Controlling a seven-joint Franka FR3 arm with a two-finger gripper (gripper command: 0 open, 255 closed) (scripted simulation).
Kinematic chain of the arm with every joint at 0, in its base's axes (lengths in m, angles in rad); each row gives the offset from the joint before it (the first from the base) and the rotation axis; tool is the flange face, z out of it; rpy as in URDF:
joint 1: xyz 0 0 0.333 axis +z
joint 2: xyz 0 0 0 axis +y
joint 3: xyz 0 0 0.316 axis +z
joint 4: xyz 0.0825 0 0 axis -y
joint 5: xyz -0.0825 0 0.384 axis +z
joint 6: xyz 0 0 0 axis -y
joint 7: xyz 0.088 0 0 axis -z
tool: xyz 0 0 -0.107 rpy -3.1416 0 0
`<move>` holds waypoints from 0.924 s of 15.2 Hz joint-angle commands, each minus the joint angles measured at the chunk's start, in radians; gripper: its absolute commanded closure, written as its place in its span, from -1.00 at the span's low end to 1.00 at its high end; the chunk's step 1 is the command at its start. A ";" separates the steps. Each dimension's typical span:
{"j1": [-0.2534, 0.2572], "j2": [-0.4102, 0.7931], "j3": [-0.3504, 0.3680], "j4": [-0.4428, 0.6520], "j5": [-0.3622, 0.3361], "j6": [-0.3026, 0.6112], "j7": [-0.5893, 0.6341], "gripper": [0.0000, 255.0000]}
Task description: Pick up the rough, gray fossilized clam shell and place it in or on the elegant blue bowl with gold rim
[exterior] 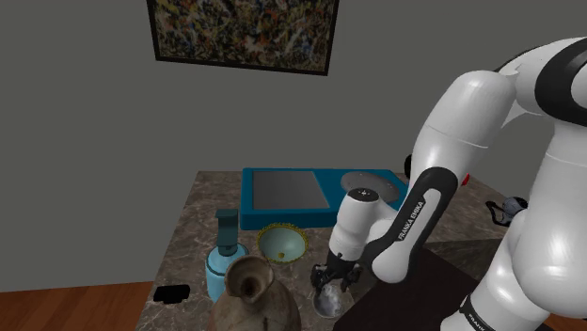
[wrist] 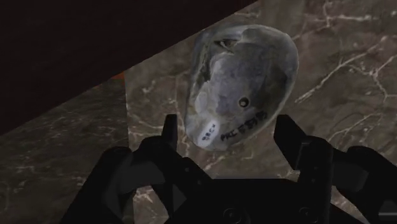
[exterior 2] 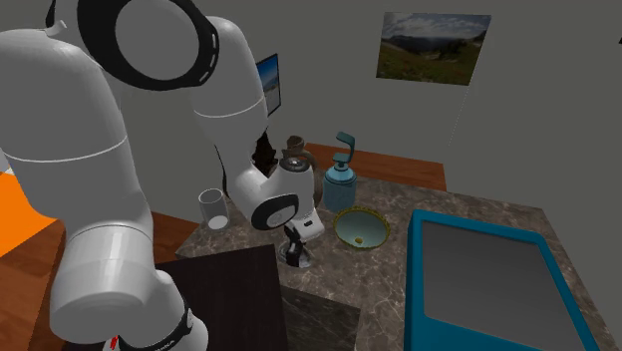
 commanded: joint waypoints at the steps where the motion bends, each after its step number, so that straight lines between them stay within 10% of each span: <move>1: 0.025 -0.084 0.012 -0.030 0.049 -0.093 0.095 -1.00; 3: 0.039 -0.157 0.033 -0.050 0.091 -0.178 0.172 -1.00; 14: 0.073 0.014 -0.042 -0.031 -0.070 -0.030 0.284 -1.00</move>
